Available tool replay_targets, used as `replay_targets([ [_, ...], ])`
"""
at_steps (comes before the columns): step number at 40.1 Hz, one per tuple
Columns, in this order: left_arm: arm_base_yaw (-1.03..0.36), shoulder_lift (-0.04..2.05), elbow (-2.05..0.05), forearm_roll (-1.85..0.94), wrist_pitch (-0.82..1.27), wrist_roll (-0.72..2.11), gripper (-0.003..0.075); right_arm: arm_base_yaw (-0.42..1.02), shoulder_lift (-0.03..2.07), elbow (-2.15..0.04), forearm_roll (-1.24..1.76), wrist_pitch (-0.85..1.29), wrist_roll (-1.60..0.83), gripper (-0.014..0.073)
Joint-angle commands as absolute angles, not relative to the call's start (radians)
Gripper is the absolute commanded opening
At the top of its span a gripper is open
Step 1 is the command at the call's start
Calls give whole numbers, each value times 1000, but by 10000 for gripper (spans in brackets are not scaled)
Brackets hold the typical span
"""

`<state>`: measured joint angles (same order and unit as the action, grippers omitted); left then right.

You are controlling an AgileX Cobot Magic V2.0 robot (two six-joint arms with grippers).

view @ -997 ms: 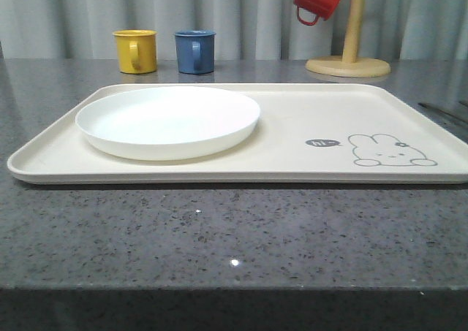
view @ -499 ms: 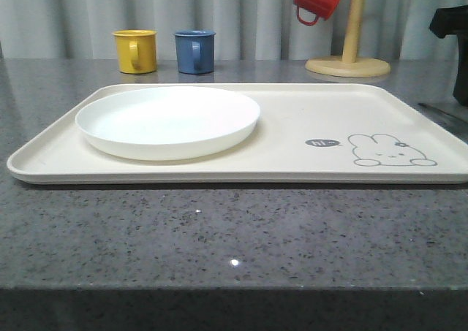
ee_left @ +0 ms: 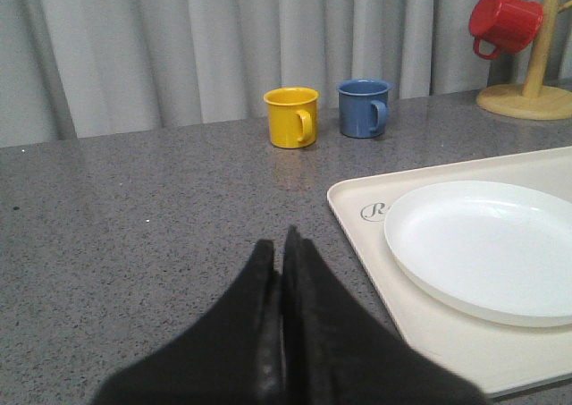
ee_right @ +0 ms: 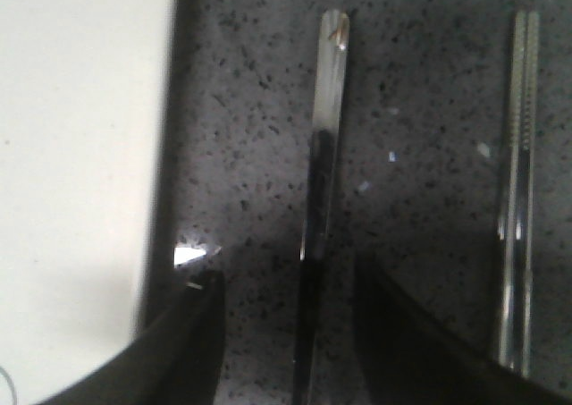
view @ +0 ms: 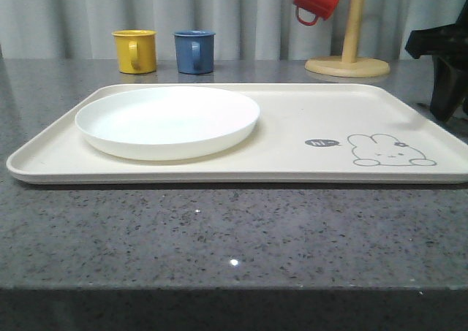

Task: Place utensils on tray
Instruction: 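Grasp the fork beside the tray with the right gripper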

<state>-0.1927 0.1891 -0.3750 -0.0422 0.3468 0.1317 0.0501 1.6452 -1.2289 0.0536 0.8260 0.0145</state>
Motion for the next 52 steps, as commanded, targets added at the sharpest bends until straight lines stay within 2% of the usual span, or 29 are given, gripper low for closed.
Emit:
replay_targets([
  [1, -192, 199, -399, -53, 263, 123, -18, 49, 1628, -1259, 54, 801, 6, 358],
  [4, -192, 199, -399, -53, 263, 123, -18, 49, 1638, -1259, 54, 814, 6, 314],
  [11, -192, 199, -399, -53, 263, 123, -18, 49, 1639, -1259, 54, 829, 6, 83],
  [15, -192, 199, -399, -53, 263, 123, -18, 49, 1632, -1259, 54, 832, 6, -8],
  [26, -192, 199, -399, -53, 263, 123, -18, 66, 1566, -1349, -7, 949, 124, -15],
  [34, -192, 199, -399, -53, 263, 123, -18, 213, 1567, -1485, -124, 1103, 289, -15],
  [44, -192, 199, -399, -53, 263, 123, -18, 424, 1644, -1597, -131, 1109, 469, -15],
  [52, -192, 199, -399, -53, 263, 123, -18, 473, 1756, -1673, -129, 1105, 553, -15],
])
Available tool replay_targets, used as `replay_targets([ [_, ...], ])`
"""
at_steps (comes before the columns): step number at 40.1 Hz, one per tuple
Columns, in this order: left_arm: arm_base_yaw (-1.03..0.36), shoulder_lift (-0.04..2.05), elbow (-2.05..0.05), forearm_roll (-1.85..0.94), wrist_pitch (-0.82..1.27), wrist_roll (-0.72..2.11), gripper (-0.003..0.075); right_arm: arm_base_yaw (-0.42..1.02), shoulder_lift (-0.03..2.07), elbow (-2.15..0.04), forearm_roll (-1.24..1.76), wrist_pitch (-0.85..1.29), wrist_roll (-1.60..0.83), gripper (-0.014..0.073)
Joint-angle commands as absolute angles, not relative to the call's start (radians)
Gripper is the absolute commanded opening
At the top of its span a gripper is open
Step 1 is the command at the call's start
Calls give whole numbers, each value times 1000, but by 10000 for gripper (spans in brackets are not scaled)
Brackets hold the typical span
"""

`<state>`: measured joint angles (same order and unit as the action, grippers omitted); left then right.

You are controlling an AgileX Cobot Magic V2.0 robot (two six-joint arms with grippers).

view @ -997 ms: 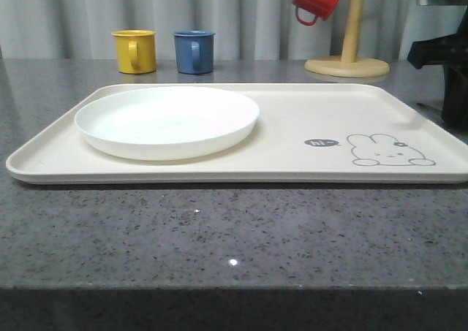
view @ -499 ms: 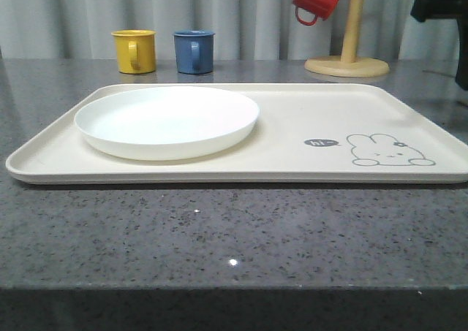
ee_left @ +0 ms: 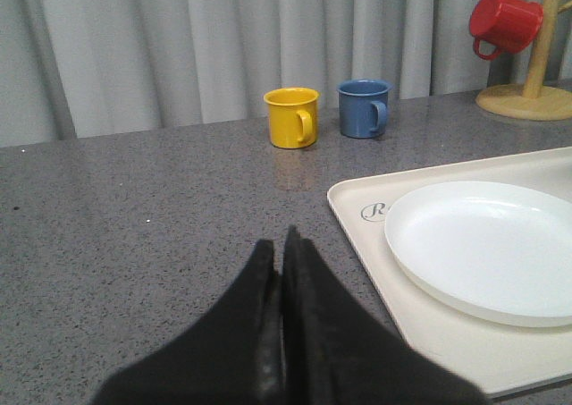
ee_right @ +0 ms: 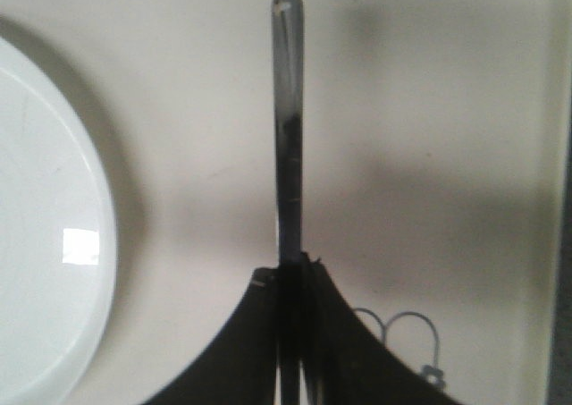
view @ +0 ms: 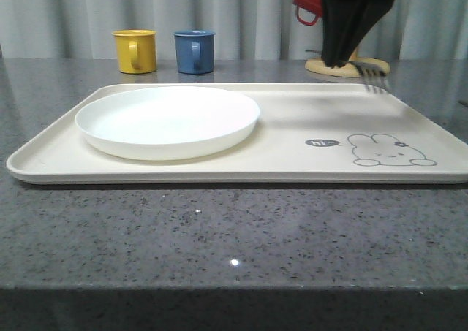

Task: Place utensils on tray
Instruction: 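Lower the fork onto the tray beside the plate and release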

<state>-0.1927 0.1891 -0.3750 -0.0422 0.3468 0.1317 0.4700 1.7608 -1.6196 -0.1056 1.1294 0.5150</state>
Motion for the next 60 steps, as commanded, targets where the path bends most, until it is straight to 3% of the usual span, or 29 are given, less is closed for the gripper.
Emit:
replay_targets([
  [1, -192, 199, -399, -53, 263, 123, -18, 473, 1764, -1676, -129, 1104, 562, -15],
  [23, -192, 199, -399, -53, 263, 123, -18, 473, 1874, -1678, -144, 1044, 576, -3],
  [38, -192, 199, -399, -53, 263, 123, -18, 473, 1894, -1684, -112, 1075, 576, 160],
  [48, -192, 199, -399, -53, 263, 123, -18, 473, 1884, -1782, -116, 1151, 573, 386],
  [60, -192, 199, -399, -53, 263, 123, -18, 421, 1870, -1949, -138, 1297, 447, 393],
])
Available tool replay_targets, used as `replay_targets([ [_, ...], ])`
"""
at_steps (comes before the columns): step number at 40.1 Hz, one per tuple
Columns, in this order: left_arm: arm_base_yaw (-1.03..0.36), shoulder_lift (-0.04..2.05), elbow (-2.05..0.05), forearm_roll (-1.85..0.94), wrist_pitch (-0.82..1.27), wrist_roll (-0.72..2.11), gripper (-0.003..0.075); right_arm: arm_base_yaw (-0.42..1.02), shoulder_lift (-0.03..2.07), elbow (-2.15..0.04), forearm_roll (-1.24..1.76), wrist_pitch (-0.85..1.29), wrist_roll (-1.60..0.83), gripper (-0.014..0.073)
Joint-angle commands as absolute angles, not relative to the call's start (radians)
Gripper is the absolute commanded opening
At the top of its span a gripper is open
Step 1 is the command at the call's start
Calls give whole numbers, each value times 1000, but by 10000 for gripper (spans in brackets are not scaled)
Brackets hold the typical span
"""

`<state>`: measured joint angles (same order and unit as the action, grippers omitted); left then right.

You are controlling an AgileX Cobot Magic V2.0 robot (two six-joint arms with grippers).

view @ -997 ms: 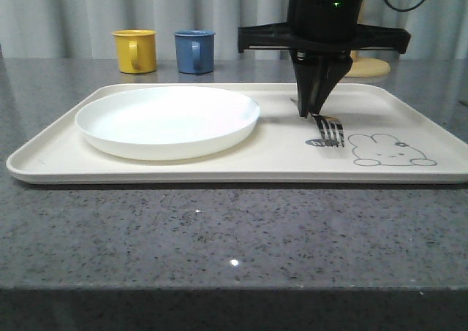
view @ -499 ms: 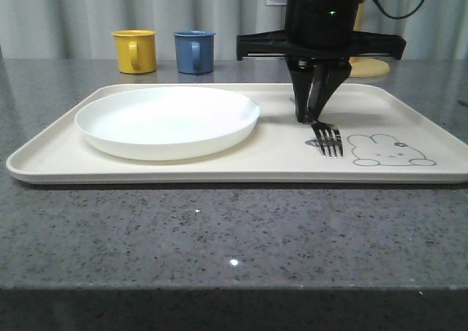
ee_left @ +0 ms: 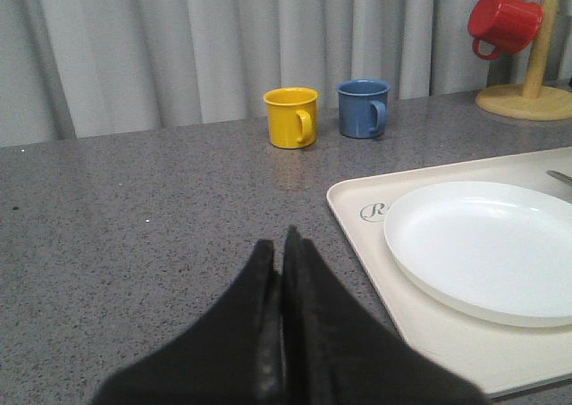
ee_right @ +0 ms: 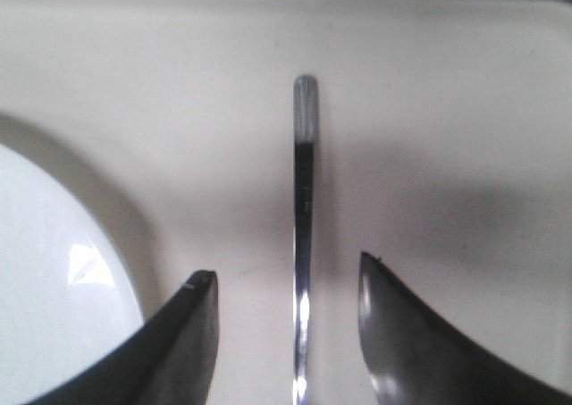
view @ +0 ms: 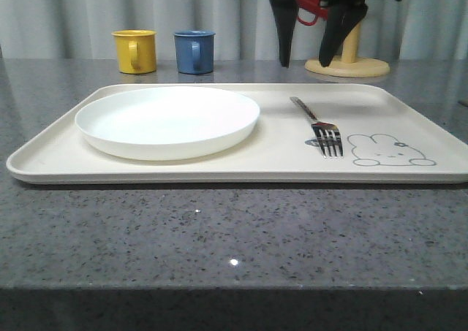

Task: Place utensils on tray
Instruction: 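Move the right gripper back over the chopsticks and grasp them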

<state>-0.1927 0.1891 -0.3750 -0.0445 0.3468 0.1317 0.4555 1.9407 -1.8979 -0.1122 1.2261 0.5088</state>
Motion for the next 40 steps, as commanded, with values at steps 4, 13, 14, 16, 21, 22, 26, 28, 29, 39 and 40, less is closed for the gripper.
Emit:
replay_targets([
  [4, -192, 199, -399, -53, 263, 123, -18, 363, 1845, -1944, -110, 1329, 388, 393],
  [13, -192, 199, -399, -53, 263, 123, -18, 202, 1731, -1843, -54, 1334, 263, 393],
  [14, -192, 199, -399, -53, 263, 123, -18, 185, 1718, -1827, -54, 1333, 251, 393],
  [16, -192, 199, -399, -53, 263, 123, -18, 144, 1687, -1787, -54, 1329, 219, 393],
  [21, -192, 199, -399, -53, 263, 123, -18, 33, 1619, -1673, -49, 1305, 139, 393],
  [22, -192, 199, -399, -53, 263, 123, -18, 15, 1609, -1647, -44, 1300, 126, 393],
  [26, -192, 199, -399, -53, 263, 123, -18, -59, 1590, -1568, 0, 1274, 60, 393],
  [28, -192, 199, -399, -53, 263, 123, -18, -86, 1590, -1534, 23, 1267, 35, 393],
  [29, -192, 199, -399, -53, 263, 123, -18, -97, 1592, -1516, 37, 1261, 19, 393],
  [39, -192, 199, -399, -53, 263, 123, -18, -114, 1598, -1397, 52, 1151, -16, 393],
  [40, -192, 199, -399, -53, 263, 123, -18, -114, 1598, -1389, 52, 1140, -16, 393],
])
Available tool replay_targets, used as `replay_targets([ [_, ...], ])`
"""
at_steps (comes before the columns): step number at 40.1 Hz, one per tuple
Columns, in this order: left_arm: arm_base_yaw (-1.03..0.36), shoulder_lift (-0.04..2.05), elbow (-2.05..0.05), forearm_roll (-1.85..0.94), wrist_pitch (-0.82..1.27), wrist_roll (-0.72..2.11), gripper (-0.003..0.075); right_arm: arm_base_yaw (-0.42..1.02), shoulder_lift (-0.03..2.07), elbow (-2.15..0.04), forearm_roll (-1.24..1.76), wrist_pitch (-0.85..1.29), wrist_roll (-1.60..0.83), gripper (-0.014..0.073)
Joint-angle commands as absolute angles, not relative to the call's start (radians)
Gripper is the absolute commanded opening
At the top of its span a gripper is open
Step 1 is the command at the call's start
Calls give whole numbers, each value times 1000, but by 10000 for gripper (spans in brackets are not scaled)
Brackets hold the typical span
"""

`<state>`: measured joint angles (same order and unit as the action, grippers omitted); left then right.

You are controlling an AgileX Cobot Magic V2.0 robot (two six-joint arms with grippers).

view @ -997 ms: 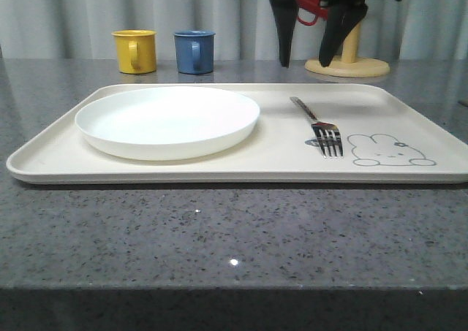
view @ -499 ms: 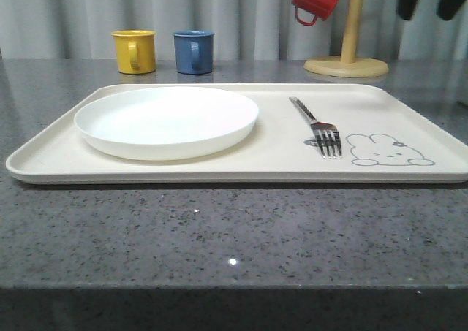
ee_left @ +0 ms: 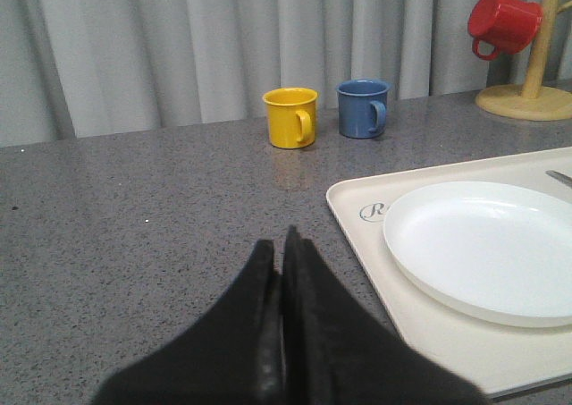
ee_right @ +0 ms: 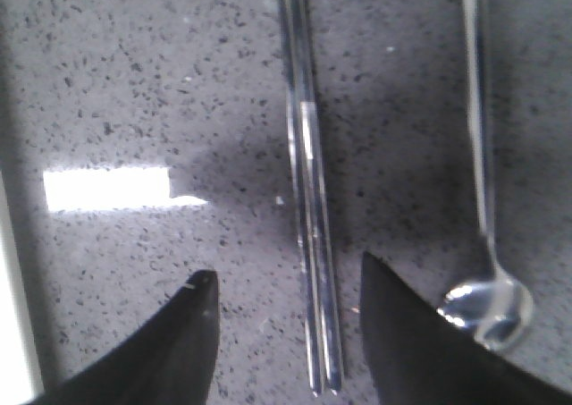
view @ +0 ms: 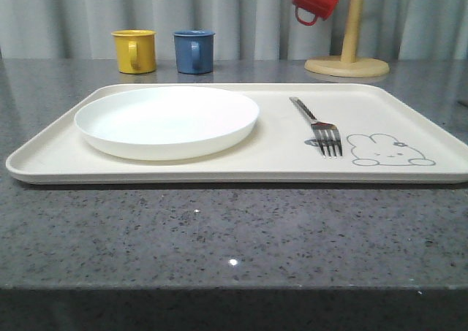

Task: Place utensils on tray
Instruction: 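Move the right gripper back over the chopsticks and grasp them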

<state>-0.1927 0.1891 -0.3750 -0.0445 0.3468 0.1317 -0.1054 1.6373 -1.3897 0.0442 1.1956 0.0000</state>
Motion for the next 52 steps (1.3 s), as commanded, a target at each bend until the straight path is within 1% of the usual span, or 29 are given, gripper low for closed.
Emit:
replay_targets([
  [1, -192, 199, -399, -53, 263, 123, -18, -114, 1599, -1382, 52, 1131, -16, 393],
  [29, -192, 199, -399, -53, 263, 123, -18, -114, 1693, -1364, 32, 1072, -16, 388],
  [31, -192, 199, -399, -53, 263, 123, -18, -114, 1695, -1364, 32, 1078, -16, 365],
  [33, -192, 199, -399, -53, 263, 123, -18, -114, 1696, -1364, 32, 1083, -16, 309],
  [39, -192, 199, -399, -53, 263, 123, -18, -114, 1696, -1364, 32, 1094, -16, 93],
  [41, -192, 199, -399, -53, 263, 123, -18, -114, 1694, -1364, 32, 1100, -16, 46],
  [43, -192, 199, -399, -53, 263, 123, -18, -114, 1691, -1369, 32, 1109, -14, 24],
  [52, -192, 199, -399, -53, 263, 123, -18, -90, 1632, -1451, 30, 1207, 80, 24],
])
